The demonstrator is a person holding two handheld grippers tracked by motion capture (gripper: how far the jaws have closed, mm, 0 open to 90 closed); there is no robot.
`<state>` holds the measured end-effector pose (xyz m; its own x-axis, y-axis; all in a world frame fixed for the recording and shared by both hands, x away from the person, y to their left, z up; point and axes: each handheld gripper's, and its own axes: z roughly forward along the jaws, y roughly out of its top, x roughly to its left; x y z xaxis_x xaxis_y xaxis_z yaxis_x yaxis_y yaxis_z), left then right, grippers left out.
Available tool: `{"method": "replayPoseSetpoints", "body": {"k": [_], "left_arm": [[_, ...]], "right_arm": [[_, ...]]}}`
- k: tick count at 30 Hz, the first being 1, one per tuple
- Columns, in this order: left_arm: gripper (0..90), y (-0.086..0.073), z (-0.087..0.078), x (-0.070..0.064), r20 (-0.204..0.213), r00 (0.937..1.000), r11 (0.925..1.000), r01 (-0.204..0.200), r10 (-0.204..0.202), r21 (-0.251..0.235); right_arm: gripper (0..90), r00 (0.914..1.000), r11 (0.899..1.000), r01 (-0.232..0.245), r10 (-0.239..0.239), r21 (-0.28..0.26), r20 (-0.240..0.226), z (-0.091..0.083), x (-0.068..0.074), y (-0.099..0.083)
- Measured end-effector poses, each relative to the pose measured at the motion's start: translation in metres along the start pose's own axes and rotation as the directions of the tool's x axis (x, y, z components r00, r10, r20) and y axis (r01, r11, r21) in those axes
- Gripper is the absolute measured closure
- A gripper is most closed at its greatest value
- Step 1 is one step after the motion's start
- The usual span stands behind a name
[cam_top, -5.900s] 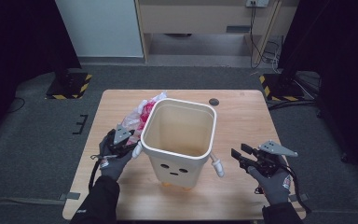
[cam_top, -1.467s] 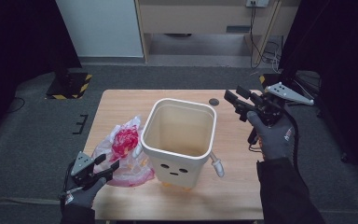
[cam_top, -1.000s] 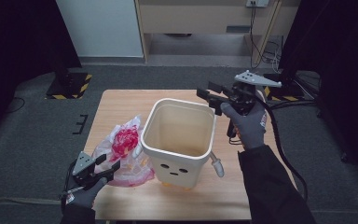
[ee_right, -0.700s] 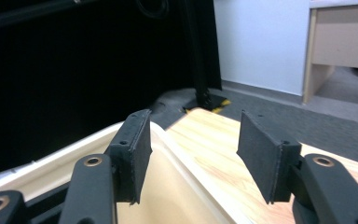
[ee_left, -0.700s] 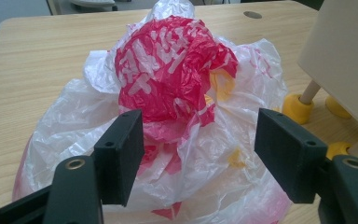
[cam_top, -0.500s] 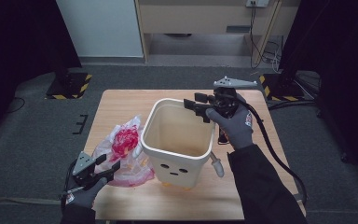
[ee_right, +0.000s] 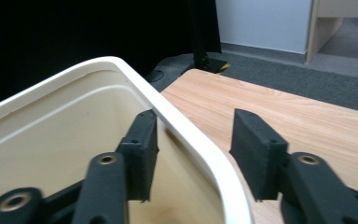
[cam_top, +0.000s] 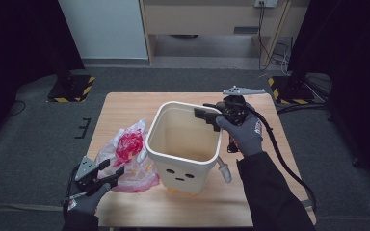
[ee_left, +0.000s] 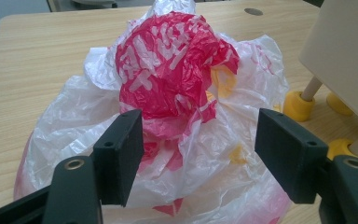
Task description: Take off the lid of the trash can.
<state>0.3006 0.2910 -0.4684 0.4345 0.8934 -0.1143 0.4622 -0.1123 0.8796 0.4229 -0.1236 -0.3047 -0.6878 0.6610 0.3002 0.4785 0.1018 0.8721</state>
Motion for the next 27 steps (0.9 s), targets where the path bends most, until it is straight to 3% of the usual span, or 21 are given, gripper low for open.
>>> {"method": "replayPoseSetpoints", "body": {"k": [12,20,27], "left_arm": [[31.9,0.000,0.000,0.000,0.000,1.0000,1.0000,0.001,-0.001,0.001],[31.7,0.000,0.000,0.000,0.001,1.0000,1.0000,-0.001,0.001,0.004],[31.7,0.000,0.000,0.001,0.001,1.0000,1.0000,-0.001,0.001,0.005]], "right_arm": [[58.2,0.9984,0.999,-0.039,0.039,0.016,-0.042,-0.003,-0.003,0.005],[57.9,0.9980,0.999,-0.037,0.038,0.013,-0.051,-0.009,0.001,0.018],[58.1,0.9883,0.995,-0.100,0.097,-0.020,-0.118,-0.017,0.000,0.030]]}}
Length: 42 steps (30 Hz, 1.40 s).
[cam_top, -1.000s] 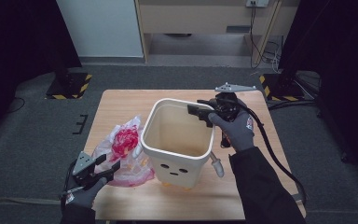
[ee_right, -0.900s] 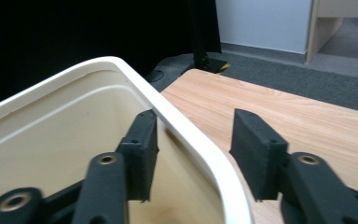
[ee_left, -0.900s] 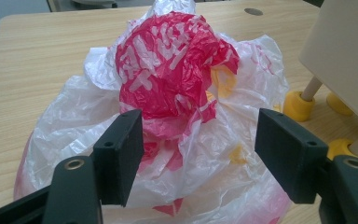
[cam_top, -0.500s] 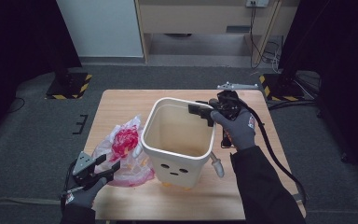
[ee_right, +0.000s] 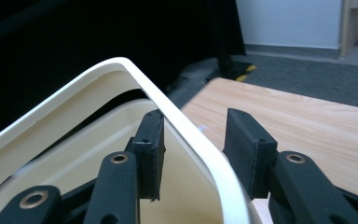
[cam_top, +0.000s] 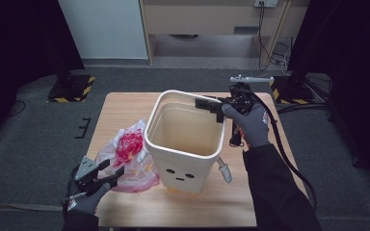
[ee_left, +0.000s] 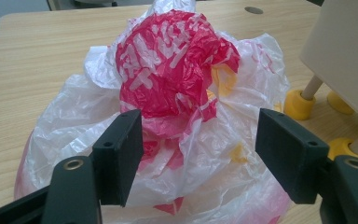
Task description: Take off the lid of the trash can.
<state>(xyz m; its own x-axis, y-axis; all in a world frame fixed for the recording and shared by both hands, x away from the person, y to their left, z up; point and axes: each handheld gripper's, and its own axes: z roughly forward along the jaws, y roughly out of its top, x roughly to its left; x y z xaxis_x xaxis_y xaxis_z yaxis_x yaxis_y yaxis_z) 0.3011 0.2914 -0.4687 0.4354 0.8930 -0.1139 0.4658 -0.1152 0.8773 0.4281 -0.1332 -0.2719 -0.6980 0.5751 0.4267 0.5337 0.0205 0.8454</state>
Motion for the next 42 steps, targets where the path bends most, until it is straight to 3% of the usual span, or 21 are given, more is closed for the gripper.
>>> {"method": "replayPoseSetpoints", "body": {"k": [2,5,11,20,25,30,38,42], "left_arm": [[31.6,0.000,0.000,0.000,0.000,1.0000,1.0000,-0.001,0.001,0.001],[31.6,0.000,0.000,0.000,-0.001,1.0000,1.0000,-0.002,0.002,0.002],[31.6,0.000,0.000,0.000,-0.004,1.0000,1.0000,-0.003,0.003,0.005],[31.4,0.000,0.000,0.000,-0.009,0.9999,1.0000,-0.004,0.005,0.008],[31.3,0.000,0.000,0.001,-0.012,0.9999,0.9999,-0.005,0.005,0.013],[31.2,-0.001,0.000,0.001,-0.013,0.9999,0.9999,-0.003,0.004,0.013],[31.2,-0.001,0.001,0.001,-0.018,0.9998,0.9999,0.000,0.000,0.013],[31.2,-0.001,0.001,0.001,-0.015,0.9999,0.9999,0.003,-0.003,0.013]], "right_arm": [[58.3,0.9998,0.999,-0.016,0.015,-0.032,-0.014,-0.007,0.000,0.004],[58.2,1.0000,0.998,-0.007,0.007,-0.062,0.003,-0.019,-0.001,0.009],[58.0,0.9979,0.989,0.023,-0.014,-0.143,0.064,-0.050,-0.002,0.016],[57.9,0.9835,0.967,0.034,0.013,-0.251,0.181,-0.108,-0.019,0.008],[57.8,0.9669,0.963,0.040,0.030,-0.266,0.253,-0.136,-0.037,-0.010],[57.7,0.9493,0.949,0.026,0.075,-0.314,0.305,-0.156,-0.057,-0.028],[57.7,0.9262,0.932,0.007,0.130,-0.361,0.354,-0.174,-0.083,-0.055],[57.7,0.9080,0.925,0.013,0.149,-0.380,0.392,-0.177,-0.093,-0.067]]}}
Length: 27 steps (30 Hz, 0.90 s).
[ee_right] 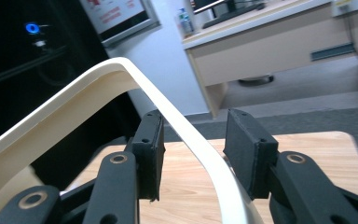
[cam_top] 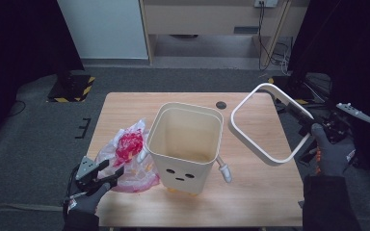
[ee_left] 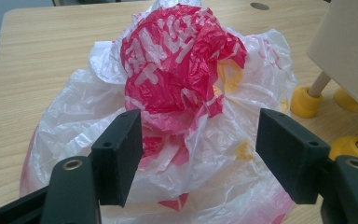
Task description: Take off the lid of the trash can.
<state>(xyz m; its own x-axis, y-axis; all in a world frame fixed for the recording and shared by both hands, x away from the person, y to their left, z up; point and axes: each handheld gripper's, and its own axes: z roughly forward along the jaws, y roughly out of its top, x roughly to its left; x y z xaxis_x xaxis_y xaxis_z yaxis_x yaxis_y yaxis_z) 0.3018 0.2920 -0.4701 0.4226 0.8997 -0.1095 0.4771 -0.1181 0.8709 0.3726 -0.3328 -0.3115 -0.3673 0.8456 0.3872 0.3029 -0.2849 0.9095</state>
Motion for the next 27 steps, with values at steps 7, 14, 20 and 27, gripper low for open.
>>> {"method": "replayPoseSetpoints", "body": {"k": [7,14,20,27], "left_arm": [[31.2,0.000,0.000,0.000,-0.004,1.0000,1.0000,-0.002,0.002,0.005],[31.1,0.000,0.000,0.000,-0.006,1.0000,1.0000,0.002,-0.002,0.000],[31.2,0.000,0.000,0.000,-0.007,1.0000,1.0000,-0.001,0.001,-0.002],[31.2,0.001,-0.001,0.001,-0.008,0.9999,1.0000,-0.008,0.008,0.000]], "right_arm": [[57.7,0.9981,1.000,0.022,-0.023,0.017,0.057,0.009,-0.017,-0.036],[57.8,0.9924,0.997,0.042,-0.049,0.066,0.113,0.028,-0.029,-0.075],[57.7,0.9892,0.990,0.046,-0.064,0.134,0.132,0.042,-0.036,-0.104],[57.6,0.9868,0.970,0.033,-0.070,0.241,0.146,0.056,-0.045,-0.137]]}}
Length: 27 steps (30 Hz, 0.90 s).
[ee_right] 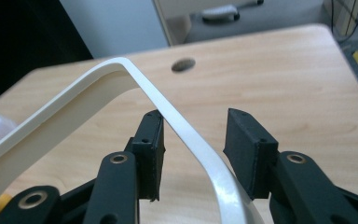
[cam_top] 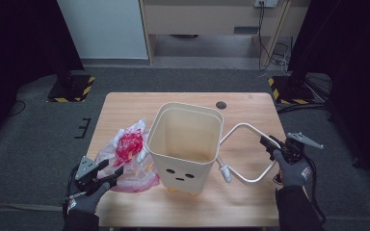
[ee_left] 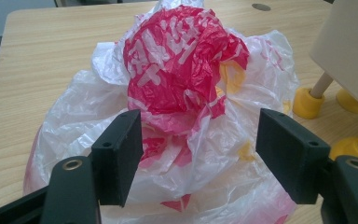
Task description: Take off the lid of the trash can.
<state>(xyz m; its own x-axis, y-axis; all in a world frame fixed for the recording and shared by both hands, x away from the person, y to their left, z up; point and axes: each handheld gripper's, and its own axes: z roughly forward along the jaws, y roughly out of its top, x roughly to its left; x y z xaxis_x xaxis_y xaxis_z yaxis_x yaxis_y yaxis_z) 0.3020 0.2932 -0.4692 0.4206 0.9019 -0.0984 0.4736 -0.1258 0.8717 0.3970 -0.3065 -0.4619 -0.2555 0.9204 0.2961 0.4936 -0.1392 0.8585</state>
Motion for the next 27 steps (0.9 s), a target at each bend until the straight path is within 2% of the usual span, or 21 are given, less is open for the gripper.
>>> {"method": "replayPoseSetpoints", "body": {"k": [3,10,15,20,25,27], "left_arm": [[31.1,0.000,0.000,0.000,0.001,1.0000,1.0000,-0.003,0.003,-0.001],[31.1,0.001,-0.001,-0.001,-0.001,1.0000,1.0000,-0.001,0.001,-0.007],[31.1,0.001,0.000,-0.001,-0.001,1.0000,1.0000,-0.004,0.004,-0.006],[31.2,0.001,-0.001,0.000,-0.003,0.9999,0.9999,-0.010,0.010,-0.003],[31.2,0.001,-0.001,-0.001,-0.005,0.9999,0.9999,-0.014,0.014,-0.006],[31.1,0.001,-0.001,-0.001,-0.006,0.9999,0.9999,-0.011,0.011,-0.012]], "right_arm": [[57.6,0.9998,0.999,-0.015,0.016,0.048,-0.014,0.008,-0.003,-0.010],[57.6,0.9992,0.991,-0.036,0.034,0.129,0.020,0.018,-0.017,-0.028],[57.6,0.9983,0.983,-0.020,0.010,0.184,0.057,0.021,-0.028,-0.038],[58.4,0.9977,0.977,-0.023,0.009,0.210,0.067,0.022,-0.030,-0.044],[56.7,0.9963,0.971,0.005,-0.025,0.237,0.082,0.023,-0.031,-0.048],[55.5,0.9968,0.970,-0.003,-0.017,0.245,0.079,0.023,-0.031,-0.049]]}}
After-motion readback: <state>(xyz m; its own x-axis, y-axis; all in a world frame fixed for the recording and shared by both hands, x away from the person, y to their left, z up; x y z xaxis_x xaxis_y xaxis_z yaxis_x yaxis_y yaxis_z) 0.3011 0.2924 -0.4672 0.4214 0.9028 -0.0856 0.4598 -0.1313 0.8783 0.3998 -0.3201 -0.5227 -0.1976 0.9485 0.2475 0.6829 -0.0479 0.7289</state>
